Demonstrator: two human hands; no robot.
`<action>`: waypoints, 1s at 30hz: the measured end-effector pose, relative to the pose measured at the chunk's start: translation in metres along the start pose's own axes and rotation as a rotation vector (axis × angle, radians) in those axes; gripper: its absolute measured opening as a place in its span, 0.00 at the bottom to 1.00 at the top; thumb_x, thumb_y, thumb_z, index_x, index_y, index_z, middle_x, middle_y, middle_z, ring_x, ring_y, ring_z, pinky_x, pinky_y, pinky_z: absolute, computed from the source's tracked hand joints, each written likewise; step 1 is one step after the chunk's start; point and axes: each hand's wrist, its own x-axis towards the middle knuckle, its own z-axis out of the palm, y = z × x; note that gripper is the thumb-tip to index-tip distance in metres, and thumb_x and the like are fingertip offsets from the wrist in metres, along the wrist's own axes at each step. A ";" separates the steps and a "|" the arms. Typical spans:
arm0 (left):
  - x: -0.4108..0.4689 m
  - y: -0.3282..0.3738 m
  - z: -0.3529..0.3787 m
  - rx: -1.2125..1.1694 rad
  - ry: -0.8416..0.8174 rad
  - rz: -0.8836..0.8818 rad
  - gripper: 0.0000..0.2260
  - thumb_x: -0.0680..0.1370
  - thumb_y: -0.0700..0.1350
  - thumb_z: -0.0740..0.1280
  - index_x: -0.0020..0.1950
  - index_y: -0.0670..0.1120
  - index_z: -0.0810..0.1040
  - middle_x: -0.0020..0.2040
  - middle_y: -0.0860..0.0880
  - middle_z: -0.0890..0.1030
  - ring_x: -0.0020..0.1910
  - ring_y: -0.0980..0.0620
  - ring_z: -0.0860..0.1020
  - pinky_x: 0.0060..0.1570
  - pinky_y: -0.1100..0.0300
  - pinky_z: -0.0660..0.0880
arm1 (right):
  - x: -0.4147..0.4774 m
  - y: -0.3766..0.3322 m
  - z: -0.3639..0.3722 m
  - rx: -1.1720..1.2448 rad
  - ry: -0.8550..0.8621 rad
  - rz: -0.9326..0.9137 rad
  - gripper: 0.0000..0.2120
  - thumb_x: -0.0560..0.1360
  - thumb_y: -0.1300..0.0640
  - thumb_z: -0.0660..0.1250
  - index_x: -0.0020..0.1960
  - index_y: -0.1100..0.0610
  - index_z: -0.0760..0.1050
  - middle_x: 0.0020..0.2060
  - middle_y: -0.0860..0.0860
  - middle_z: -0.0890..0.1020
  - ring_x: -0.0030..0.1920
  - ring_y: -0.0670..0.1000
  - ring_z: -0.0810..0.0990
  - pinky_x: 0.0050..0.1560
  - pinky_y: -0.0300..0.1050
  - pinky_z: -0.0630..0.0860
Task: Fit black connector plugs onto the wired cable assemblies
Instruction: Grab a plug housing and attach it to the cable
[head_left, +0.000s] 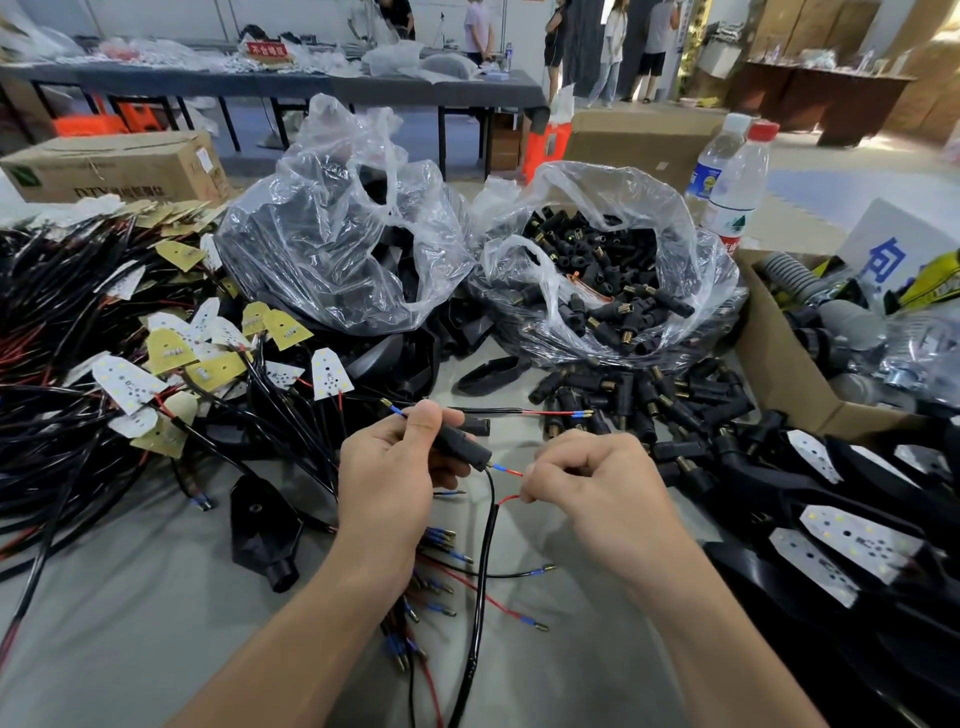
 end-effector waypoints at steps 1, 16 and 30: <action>-0.001 0.000 0.000 0.004 -0.007 0.001 0.17 0.85 0.46 0.63 0.42 0.45 0.85 0.36 0.42 0.86 0.30 0.51 0.80 0.29 0.64 0.76 | 0.000 0.000 0.000 -0.013 0.026 0.003 0.13 0.70 0.62 0.73 0.29 0.50 0.83 0.35 0.42 0.82 0.36 0.41 0.77 0.37 0.32 0.69; -0.002 -0.001 0.001 -0.037 0.032 0.030 0.14 0.84 0.45 0.65 0.43 0.43 0.85 0.39 0.43 0.87 0.33 0.48 0.84 0.32 0.64 0.78 | 0.001 0.002 0.014 -0.101 0.062 0.038 0.17 0.72 0.60 0.71 0.26 0.49 0.79 0.29 0.38 0.78 0.32 0.40 0.74 0.32 0.30 0.65; -0.005 0.000 0.003 0.035 -0.015 -0.023 0.13 0.82 0.45 0.68 0.39 0.47 0.87 0.35 0.42 0.86 0.28 0.49 0.82 0.29 0.62 0.78 | -0.001 0.000 0.019 -0.074 0.083 0.018 0.10 0.72 0.55 0.76 0.33 0.45 0.84 0.34 0.39 0.83 0.35 0.41 0.78 0.35 0.32 0.69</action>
